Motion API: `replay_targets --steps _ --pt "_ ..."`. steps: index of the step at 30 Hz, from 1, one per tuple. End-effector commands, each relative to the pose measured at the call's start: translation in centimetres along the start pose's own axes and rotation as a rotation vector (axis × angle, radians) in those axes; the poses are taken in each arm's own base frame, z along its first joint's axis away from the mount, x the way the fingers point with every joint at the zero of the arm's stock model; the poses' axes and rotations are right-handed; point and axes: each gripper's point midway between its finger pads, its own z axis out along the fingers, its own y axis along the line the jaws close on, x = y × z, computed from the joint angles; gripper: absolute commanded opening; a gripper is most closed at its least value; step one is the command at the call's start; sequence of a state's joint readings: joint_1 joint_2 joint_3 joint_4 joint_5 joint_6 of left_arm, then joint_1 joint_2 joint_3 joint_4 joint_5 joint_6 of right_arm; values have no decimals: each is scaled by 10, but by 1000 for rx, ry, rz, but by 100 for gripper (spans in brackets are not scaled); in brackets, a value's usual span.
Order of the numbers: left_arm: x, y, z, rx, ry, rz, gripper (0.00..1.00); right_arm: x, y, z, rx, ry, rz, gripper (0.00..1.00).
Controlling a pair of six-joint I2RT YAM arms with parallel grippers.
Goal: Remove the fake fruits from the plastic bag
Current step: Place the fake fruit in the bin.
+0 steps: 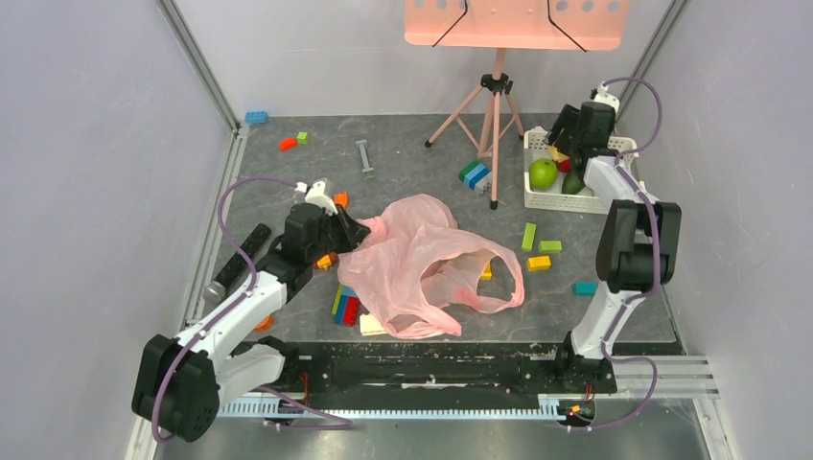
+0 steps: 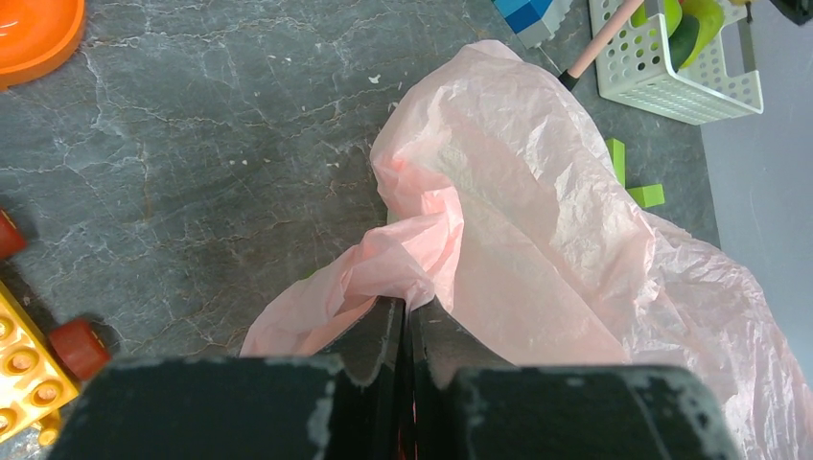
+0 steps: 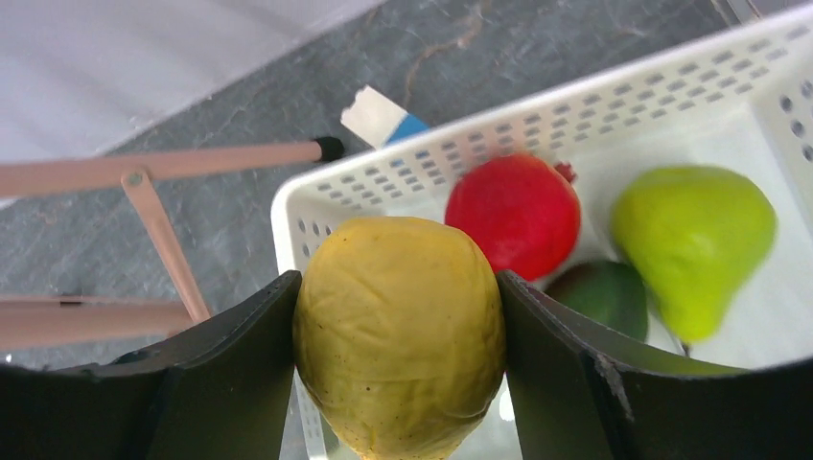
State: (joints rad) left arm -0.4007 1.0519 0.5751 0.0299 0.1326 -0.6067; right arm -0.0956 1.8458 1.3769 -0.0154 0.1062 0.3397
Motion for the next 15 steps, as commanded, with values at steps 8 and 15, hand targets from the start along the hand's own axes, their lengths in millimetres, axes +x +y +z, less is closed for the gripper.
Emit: replay_targets --steps 8,15 --pt "-17 -10 0 28 -49 31 11 -25 28 67 -80 -16 -33 58" --pt "-18 -10 0 30 -52 33 12 -3 26 78 -90 36 -51 60"
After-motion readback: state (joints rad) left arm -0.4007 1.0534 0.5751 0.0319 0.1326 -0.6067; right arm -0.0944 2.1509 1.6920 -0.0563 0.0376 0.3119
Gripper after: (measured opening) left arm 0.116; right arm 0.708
